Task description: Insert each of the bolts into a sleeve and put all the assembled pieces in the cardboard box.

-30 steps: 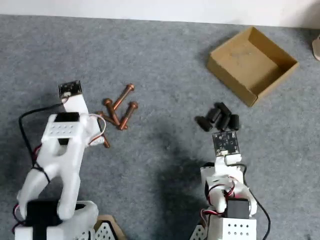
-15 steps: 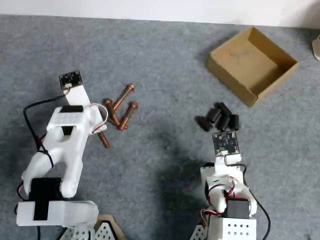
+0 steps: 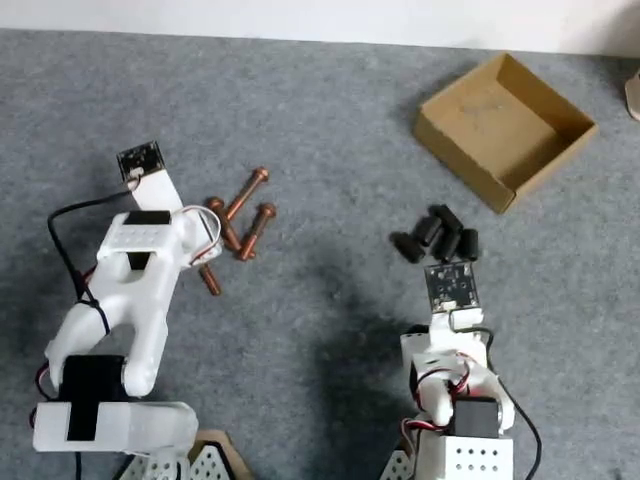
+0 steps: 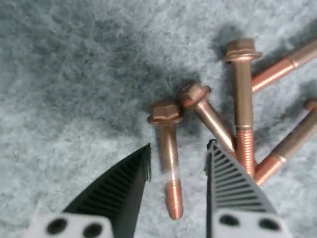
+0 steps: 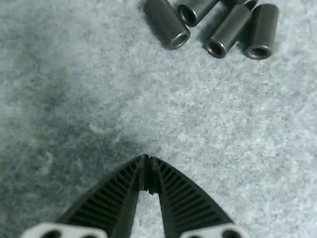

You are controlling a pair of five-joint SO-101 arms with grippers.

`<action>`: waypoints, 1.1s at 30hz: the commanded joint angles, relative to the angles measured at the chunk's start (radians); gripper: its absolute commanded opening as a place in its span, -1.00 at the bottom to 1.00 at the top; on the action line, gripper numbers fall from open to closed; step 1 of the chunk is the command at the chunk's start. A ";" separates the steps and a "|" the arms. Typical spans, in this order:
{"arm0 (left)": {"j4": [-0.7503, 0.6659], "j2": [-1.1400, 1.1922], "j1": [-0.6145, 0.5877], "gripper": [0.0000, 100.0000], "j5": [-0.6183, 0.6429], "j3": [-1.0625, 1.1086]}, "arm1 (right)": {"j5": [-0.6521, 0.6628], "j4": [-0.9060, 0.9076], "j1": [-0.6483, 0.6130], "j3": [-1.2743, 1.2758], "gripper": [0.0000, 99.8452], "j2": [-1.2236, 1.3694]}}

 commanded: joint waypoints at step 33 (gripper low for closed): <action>0.038 0.243 -0.054 -0.92 0.049 -0.157 | 0.008 -0.030 -0.013 0.137 -0.98 -0.004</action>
